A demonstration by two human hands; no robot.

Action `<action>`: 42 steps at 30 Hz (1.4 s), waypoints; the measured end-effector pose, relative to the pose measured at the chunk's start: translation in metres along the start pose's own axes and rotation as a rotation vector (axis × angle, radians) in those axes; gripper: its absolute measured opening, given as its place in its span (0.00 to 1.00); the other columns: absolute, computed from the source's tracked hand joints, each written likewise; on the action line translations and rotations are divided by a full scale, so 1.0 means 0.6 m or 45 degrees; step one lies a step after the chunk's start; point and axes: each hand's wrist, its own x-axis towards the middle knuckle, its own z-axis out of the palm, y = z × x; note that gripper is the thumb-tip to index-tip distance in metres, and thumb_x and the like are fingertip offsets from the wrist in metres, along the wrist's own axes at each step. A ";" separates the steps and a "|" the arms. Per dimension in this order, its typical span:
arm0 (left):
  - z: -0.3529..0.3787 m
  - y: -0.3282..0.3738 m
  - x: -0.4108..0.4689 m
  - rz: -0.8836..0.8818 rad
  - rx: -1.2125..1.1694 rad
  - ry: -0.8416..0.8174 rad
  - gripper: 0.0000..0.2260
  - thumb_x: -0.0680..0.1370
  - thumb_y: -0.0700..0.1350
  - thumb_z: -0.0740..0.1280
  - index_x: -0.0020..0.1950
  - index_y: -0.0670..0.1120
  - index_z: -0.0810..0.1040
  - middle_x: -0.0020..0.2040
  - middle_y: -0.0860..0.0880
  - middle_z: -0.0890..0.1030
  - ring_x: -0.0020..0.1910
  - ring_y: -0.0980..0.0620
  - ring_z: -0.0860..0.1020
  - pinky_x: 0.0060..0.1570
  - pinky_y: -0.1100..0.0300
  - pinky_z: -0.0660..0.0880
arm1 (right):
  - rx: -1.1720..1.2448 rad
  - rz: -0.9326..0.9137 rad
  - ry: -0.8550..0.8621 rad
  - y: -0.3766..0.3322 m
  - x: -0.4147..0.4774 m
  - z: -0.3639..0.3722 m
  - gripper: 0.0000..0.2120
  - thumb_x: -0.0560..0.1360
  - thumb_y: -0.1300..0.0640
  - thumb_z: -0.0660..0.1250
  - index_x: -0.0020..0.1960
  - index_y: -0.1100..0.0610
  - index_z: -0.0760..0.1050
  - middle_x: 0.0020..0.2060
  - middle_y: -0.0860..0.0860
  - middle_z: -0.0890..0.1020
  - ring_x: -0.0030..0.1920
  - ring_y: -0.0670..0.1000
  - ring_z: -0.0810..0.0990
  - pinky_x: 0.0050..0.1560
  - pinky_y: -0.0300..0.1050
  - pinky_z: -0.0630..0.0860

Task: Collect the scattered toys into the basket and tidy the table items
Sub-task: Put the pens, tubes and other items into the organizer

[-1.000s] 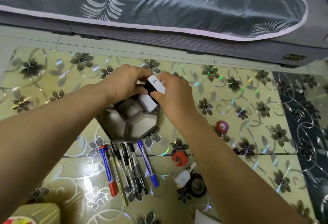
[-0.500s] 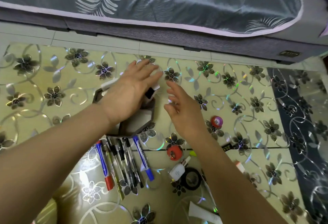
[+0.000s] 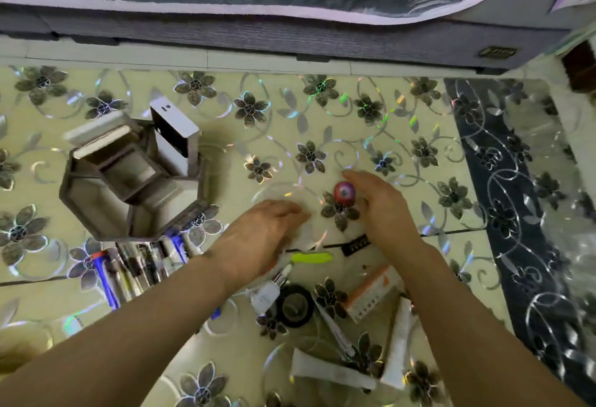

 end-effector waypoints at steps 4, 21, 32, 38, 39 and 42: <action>0.016 0.024 0.014 -0.074 -0.035 -0.141 0.19 0.72 0.43 0.70 0.63 0.51 0.77 0.58 0.49 0.80 0.53 0.45 0.79 0.51 0.59 0.75 | -0.115 -0.158 -0.015 0.022 0.026 0.014 0.25 0.66 0.71 0.59 0.62 0.62 0.77 0.58 0.63 0.79 0.59 0.59 0.77 0.60 0.35 0.64; -0.004 0.035 -0.024 -0.417 0.108 -0.352 0.11 0.76 0.49 0.61 0.50 0.47 0.81 0.55 0.47 0.77 0.50 0.44 0.78 0.51 0.57 0.72 | -0.267 -0.071 0.008 -0.006 0.011 0.075 0.15 0.66 0.68 0.69 0.49 0.55 0.76 0.48 0.54 0.75 0.45 0.59 0.75 0.44 0.50 0.74; -0.133 -0.026 -0.160 -0.638 -0.187 0.678 0.08 0.74 0.43 0.69 0.51 0.50 0.82 0.56 0.52 0.76 0.53 0.55 0.76 0.53 0.65 0.71 | 0.515 -0.052 0.049 -0.215 -0.090 0.093 0.13 0.72 0.57 0.71 0.54 0.46 0.75 0.50 0.45 0.77 0.49 0.44 0.79 0.47 0.37 0.77; -0.127 -0.074 -0.190 -0.582 -0.264 0.639 0.06 0.79 0.44 0.63 0.54 0.50 0.76 0.52 0.48 0.75 0.50 0.48 0.75 0.51 0.56 0.74 | 0.892 0.004 0.066 -0.305 -0.073 0.128 0.11 0.71 0.61 0.72 0.47 0.51 0.72 0.41 0.46 0.82 0.45 0.44 0.81 0.45 0.36 0.78; -0.127 -0.071 -0.194 -0.563 -0.185 0.643 0.08 0.77 0.41 0.65 0.55 0.49 0.76 0.51 0.49 0.75 0.49 0.50 0.75 0.49 0.58 0.74 | 0.876 -0.004 0.067 -0.312 -0.067 0.137 0.12 0.71 0.60 0.72 0.48 0.51 0.71 0.41 0.46 0.82 0.45 0.44 0.81 0.46 0.35 0.78; -0.130 -0.062 -0.200 -0.552 -0.114 0.631 0.14 0.75 0.39 0.69 0.59 0.47 0.75 0.52 0.49 0.74 0.48 0.52 0.74 0.46 0.63 0.71 | 0.776 -0.026 0.075 -0.321 -0.050 0.151 0.12 0.71 0.59 0.72 0.48 0.49 0.71 0.41 0.45 0.81 0.45 0.43 0.81 0.47 0.40 0.79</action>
